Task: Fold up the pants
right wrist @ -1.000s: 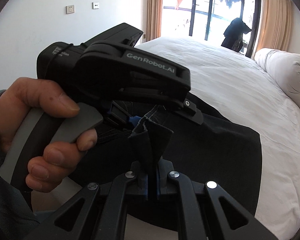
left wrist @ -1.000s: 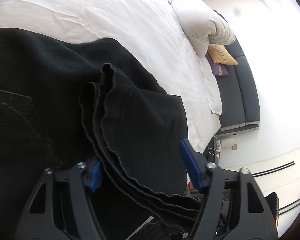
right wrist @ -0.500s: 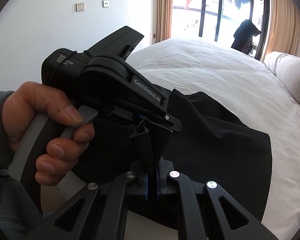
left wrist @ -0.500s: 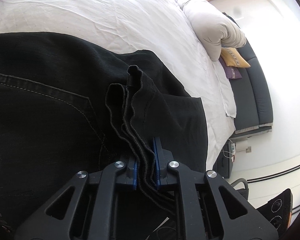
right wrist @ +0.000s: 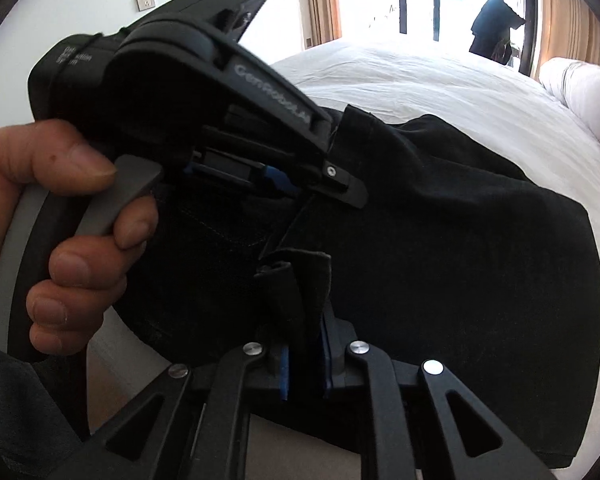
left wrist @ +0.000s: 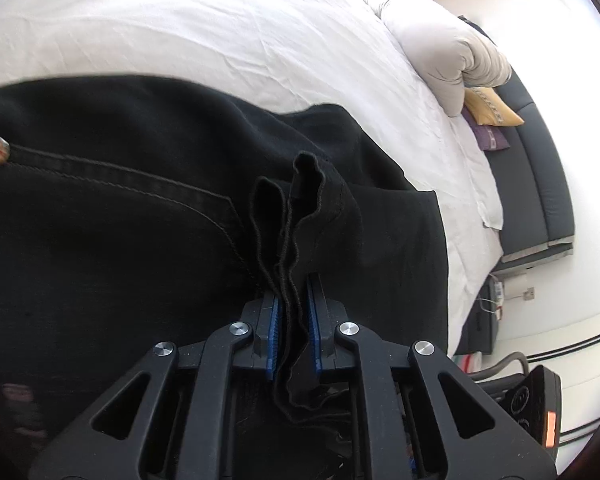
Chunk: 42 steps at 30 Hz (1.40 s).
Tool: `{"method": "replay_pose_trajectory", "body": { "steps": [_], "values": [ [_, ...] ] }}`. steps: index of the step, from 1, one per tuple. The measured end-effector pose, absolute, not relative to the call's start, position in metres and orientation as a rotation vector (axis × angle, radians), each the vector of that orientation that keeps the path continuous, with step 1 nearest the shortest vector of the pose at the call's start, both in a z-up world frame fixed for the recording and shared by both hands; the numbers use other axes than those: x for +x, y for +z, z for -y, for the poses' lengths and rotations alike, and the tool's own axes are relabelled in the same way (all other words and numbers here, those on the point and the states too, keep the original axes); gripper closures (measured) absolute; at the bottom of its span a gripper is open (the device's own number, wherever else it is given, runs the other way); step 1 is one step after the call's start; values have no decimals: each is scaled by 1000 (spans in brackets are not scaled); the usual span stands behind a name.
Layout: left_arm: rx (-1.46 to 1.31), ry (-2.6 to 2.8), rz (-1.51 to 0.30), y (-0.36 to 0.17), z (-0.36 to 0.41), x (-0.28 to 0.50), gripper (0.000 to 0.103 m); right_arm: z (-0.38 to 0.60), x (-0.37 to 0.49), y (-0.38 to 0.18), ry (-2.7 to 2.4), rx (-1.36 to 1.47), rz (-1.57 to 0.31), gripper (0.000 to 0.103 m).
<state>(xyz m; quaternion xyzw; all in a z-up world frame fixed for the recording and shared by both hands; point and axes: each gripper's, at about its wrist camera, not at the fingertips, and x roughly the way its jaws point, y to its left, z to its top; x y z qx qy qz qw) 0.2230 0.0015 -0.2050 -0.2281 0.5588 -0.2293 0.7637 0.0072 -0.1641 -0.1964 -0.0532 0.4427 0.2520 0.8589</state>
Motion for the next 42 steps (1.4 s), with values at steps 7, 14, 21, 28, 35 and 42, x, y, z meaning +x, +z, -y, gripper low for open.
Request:
{"method": "replay_pose_trajectory", "body": {
  "steps": [7, 14, 21, 28, 35, 42],
  "values": [
    [-316, -407, -1089, -150, 6, 218, 91, 168, 5, -187, 628, -45, -937, 24],
    [-317, -570, -1078, -147, 55, 224, 91, 253, 14, -151, 596, 215, -876, 26],
    [-250, -579, -1185, -200, 90, 212, 91, 392, 71, -157, 565, 647, -836, 30],
    [-306, -577, -1213, -215, 83, 221, 91, 421, 171, -203, 749, 817, -939, 30],
    [-303, -575, -1210, -219, 85, 220, 91, 409, 185, -248, 790, 856, -1063, 42],
    [-322, -580, -1203, -217, 71, 214, 91, 409, 118, -246, 872, 807, -1123, 42]
  ]
}}
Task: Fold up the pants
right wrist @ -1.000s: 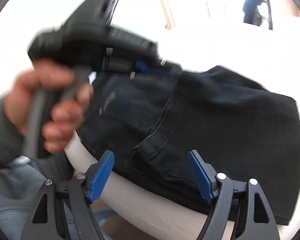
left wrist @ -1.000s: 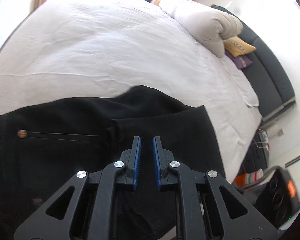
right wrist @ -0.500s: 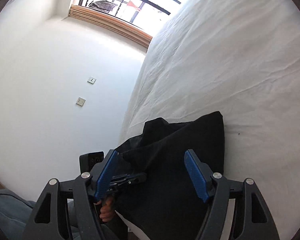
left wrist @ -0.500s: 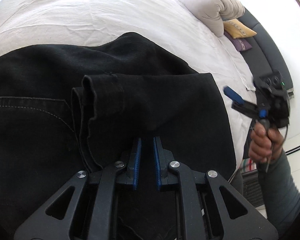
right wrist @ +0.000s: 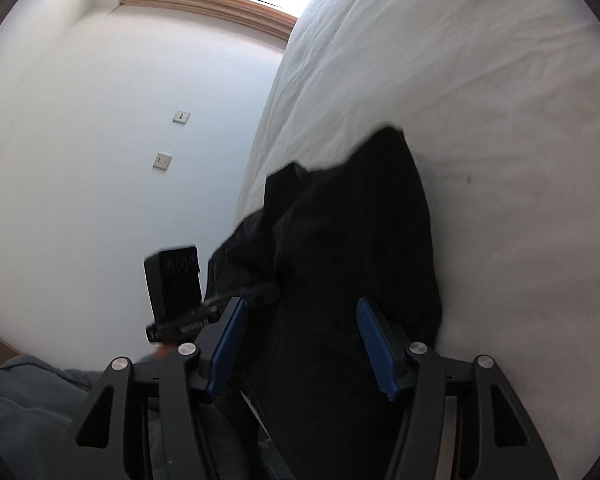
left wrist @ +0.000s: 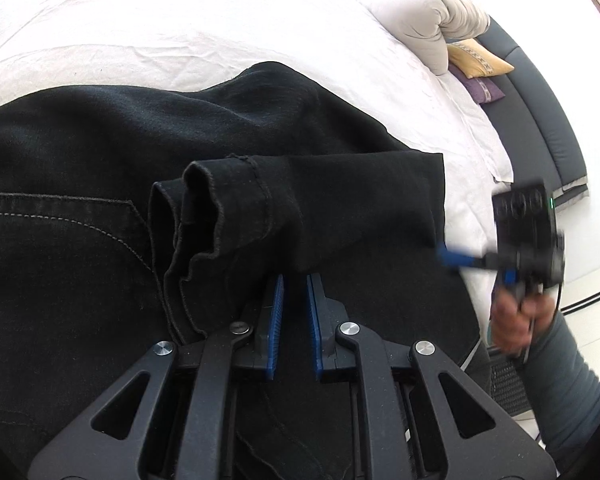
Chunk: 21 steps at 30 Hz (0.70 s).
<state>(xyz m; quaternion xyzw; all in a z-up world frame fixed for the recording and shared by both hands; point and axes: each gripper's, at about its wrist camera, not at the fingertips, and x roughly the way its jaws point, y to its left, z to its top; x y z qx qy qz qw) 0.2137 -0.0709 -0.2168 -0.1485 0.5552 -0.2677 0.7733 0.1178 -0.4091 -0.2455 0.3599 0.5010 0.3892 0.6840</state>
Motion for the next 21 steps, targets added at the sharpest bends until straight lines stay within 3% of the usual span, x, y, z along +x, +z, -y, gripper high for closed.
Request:
{"method": "replay_pose_trajectory", "body": {
  "steps": [13, 17, 19, 21],
  "values": [
    [-323, -570, -1171, -212, 47, 206, 91, 393, 18, -236, 929, 711, -1269, 41],
    [-366, -546, -1118, -196, 19, 189, 91, 398, 15, -203, 949, 744, -1106, 41],
    [-384, -542, -1082, -183, 2, 177, 91, 401, 31, -185, 948, 790, -978, 35],
    [-388, -517, -1051, -170, -22, 160, 91, 402, 54, -181, 917, 853, -907, 20]
  ]
}}
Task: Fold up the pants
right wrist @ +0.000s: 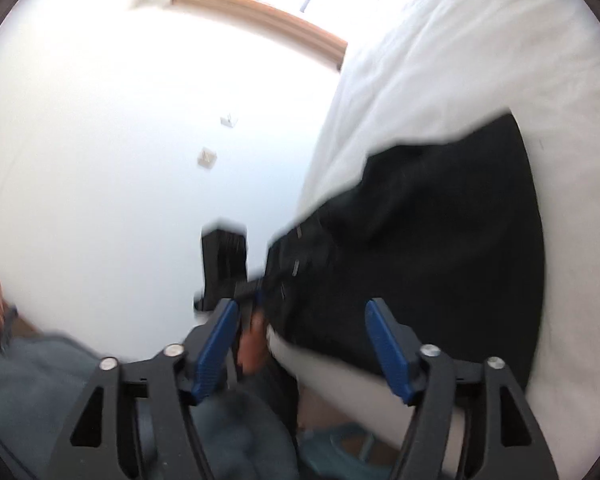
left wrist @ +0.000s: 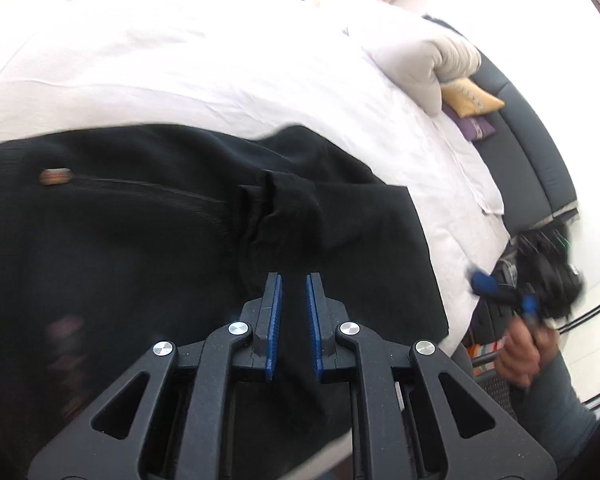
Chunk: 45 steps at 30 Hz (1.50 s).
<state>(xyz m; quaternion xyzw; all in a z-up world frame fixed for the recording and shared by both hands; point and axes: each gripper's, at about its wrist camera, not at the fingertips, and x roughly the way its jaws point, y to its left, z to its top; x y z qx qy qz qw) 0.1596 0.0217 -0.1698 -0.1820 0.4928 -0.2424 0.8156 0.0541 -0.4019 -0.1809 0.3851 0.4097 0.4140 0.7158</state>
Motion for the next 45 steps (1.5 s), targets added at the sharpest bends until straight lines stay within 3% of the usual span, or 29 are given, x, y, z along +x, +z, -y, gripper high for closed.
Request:
{"method": "replay_pose_trajectory", "body": {
  "steps": [4, 6, 8, 9, 10, 13, 17, 26, 29, 31, 32, 34, 36, 40, 45],
  "values": [
    [-447, -435, -1012, -155, -78, 122, 91, 386, 101, -226, 745, 860, -1033, 17],
    [-481, -367, -996, -151, -112, 104, 85, 381, 111, -256, 610, 827, -1138, 35],
    [-531, -304, -958, -146, -146, 84, 59, 381, 110, -248, 608, 836, -1105, 33],
    [-564, -263, -930, -145, -161, 76, 27, 379, 109, -242, 619, 855, -1100, 33],
    [-598, -213, -894, -143, -176, 67, 14, 376, 107, -235, 643, 868, -1088, 33],
    [-692, -105, -850, -143, -216, 50, 14, 348, 106, -202, 762, 851, -1019, 32],
    [-781, -36, -874, -161, -243, 40, 14, 282, 120, -178, 1001, 790, -1021, 24],
    [-982, -33, -995, -205, -246, 52, 14, 219, 165, -218, 1035, 703, -1233, 24],
    [-973, -22, -993, -213, -247, 59, 15, 217, 171, -257, 942, 745, -1335, 44],
    [-981, -44, -971, -212, -245, 61, 16, 229, 174, -264, 929, 837, -1327, 48],
    [-986, -43, -972, -214, -243, 63, 19, 232, 173, -265, 925, 844, -1325, 49],
    [-990, -54, -973, -217, -238, 70, 46, 232, 169, -263, 931, 808, -1312, 48],
    [-991, -42, -995, -222, -231, 76, 62, 235, 167, -264, 932, 817, -1307, 48],
    [-1138, -44, -972, -232, -241, 70, 73, 232, 170, -263, 933, 824, -1305, 48],
    [-1240, -50, -948, -239, -251, 64, 79, 229, 170, -261, 933, 833, -1301, 51]
  ]
}}
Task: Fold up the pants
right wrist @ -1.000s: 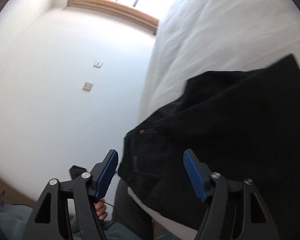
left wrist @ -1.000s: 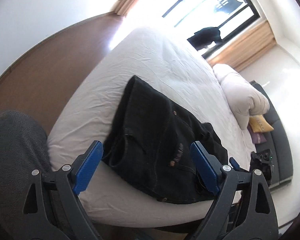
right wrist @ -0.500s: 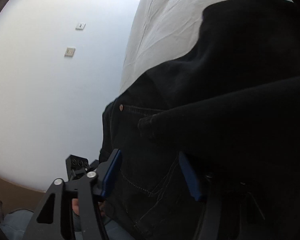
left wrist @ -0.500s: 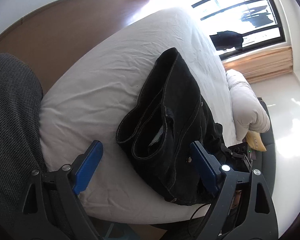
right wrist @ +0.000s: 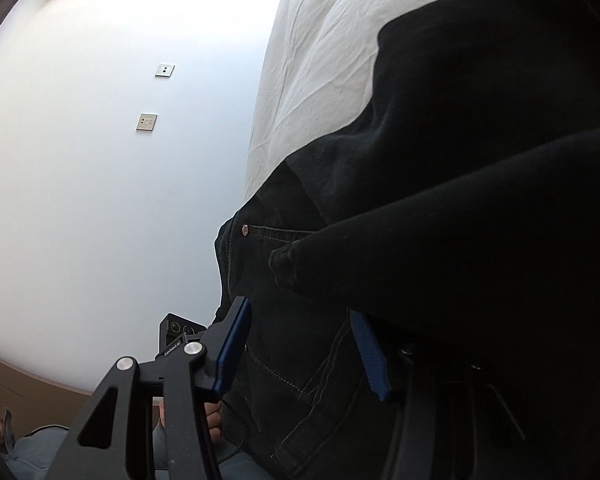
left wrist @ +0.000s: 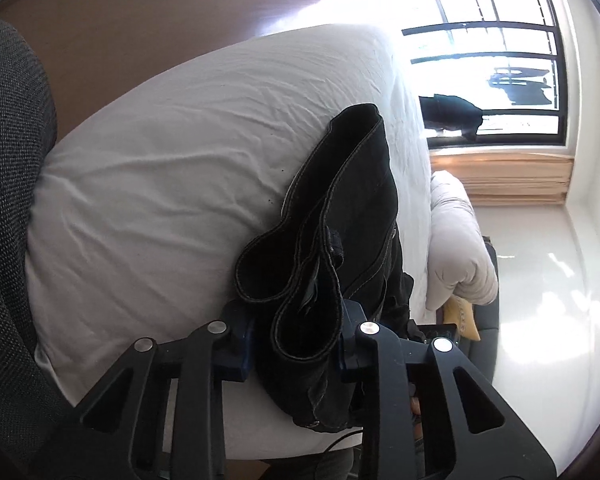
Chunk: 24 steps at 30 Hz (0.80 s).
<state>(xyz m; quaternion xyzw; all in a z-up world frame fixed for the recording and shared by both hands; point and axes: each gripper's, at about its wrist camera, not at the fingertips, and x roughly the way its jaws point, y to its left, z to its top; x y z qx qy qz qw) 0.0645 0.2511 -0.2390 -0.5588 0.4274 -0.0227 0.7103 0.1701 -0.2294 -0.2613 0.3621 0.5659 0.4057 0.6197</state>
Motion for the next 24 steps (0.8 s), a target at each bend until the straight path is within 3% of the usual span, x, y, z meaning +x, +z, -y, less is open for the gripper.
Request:
{"method": "replay_pose_trajectory", "body": {
  "steps": [4, 7, 8, 16, 22, 23, 24],
  "values": [
    [-1186, -52, -934, -227, -246, 67, 86, 229, 172, -262, 898, 824, -1310, 63],
    [-1121, -61, -904, -207, -233, 73, 87, 234, 172, -268, 853, 836, -1327, 86],
    [-1089, -71, -888, -197, -227, 76, 87, 236, 171, -272, 830, 838, -1336, 103],
    [-753, -223, -781, -93, -161, 103, 93, 241, 166, -281, 813, 866, -1320, 103],
    [-458, -406, -758, -42, -44, 124, 93, 243, 164, -279, 841, 880, -1312, 103],
    [-424, -444, -765, -40, -22, 125, 93, 245, 166, -276, 844, 891, -1313, 91],
    [-411, -467, -774, -41, -9, 127, 93, 250, 165, -270, 848, 907, -1288, 61]
  ]
}}
